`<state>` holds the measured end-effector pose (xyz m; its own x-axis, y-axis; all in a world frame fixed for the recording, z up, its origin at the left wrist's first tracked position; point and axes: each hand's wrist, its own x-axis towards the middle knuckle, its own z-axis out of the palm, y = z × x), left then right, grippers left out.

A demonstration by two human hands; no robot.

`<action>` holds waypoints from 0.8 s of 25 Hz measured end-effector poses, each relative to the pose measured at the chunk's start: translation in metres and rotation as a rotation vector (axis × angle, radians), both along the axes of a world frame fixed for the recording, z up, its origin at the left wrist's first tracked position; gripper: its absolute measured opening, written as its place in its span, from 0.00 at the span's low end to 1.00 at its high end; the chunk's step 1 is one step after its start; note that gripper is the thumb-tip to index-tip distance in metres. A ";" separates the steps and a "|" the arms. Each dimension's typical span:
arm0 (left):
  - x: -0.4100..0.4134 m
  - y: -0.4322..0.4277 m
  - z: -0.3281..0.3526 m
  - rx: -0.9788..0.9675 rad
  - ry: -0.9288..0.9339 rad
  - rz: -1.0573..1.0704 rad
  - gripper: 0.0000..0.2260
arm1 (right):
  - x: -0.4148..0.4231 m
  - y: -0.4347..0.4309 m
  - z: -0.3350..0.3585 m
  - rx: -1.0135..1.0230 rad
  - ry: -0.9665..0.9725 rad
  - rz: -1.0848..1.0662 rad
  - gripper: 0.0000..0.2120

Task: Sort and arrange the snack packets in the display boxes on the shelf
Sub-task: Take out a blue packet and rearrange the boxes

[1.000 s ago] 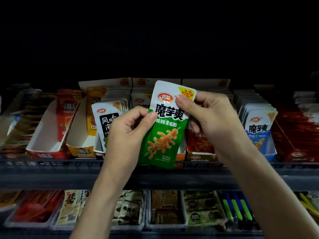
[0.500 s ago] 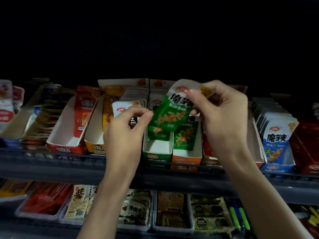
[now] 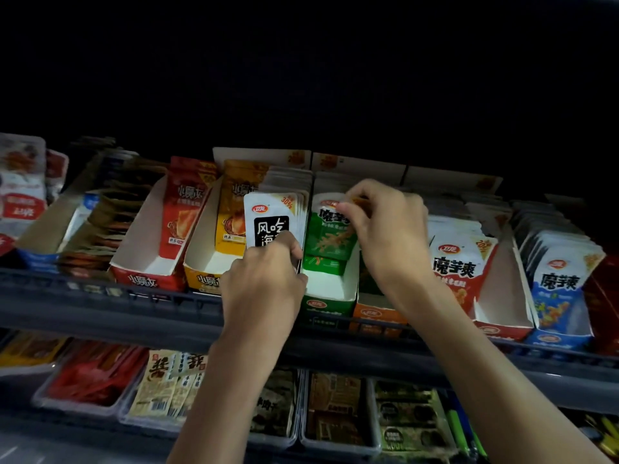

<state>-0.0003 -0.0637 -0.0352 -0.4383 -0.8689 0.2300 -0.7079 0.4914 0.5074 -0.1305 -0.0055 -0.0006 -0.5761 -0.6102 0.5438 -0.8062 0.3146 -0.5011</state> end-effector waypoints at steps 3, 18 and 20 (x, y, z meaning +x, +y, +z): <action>0.001 0.000 -0.002 -0.028 0.016 -0.011 0.09 | -0.004 -0.009 -0.009 0.107 0.079 -0.006 0.07; 0.000 0.001 -0.002 -0.059 0.036 -0.017 0.09 | 0.004 -0.016 -0.025 0.446 0.572 -0.132 0.27; 0.000 0.002 -0.002 -0.066 0.035 -0.015 0.10 | 0.003 -0.019 -0.026 0.523 0.616 -0.135 0.25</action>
<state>-0.0001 -0.0617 -0.0369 -0.4423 -0.8446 0.3018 -0.6827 0.5352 0.4975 -0.1277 -0.0245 -0.0266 -0.3538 -0.8192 0.4514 -0.8274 0.4991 0.2573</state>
